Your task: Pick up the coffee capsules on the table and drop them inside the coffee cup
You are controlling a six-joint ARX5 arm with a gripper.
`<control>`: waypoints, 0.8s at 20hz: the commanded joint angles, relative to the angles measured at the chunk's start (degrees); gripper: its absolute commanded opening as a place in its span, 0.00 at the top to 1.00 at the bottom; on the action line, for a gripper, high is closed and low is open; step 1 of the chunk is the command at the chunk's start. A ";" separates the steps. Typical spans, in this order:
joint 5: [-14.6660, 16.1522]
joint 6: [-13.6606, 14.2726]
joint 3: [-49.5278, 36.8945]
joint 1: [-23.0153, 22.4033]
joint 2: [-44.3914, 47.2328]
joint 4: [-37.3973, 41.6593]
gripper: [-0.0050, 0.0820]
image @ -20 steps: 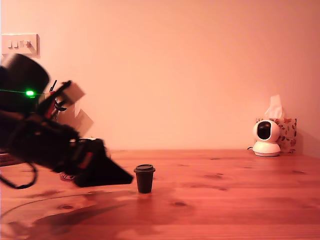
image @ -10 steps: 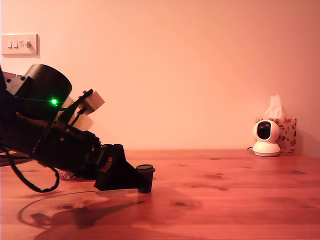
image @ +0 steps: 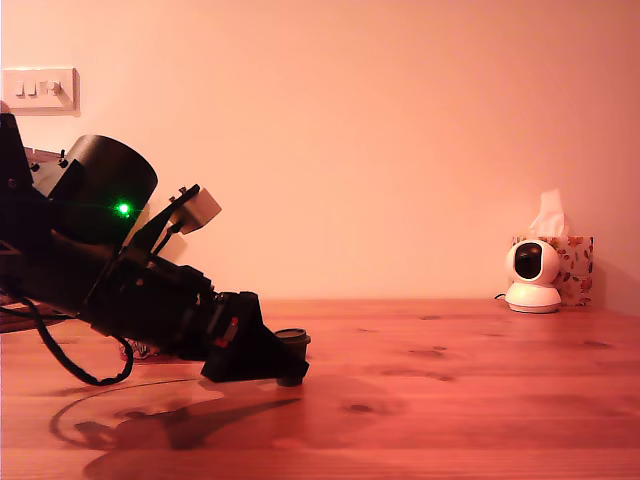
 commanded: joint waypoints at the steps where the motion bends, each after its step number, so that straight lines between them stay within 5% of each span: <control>1: -0.52 -0.22 1.14 -0.20 1.22 0.61 0.23; 16: -2.64 -2.19 4.96 -0.83 5.57 1.05 0.23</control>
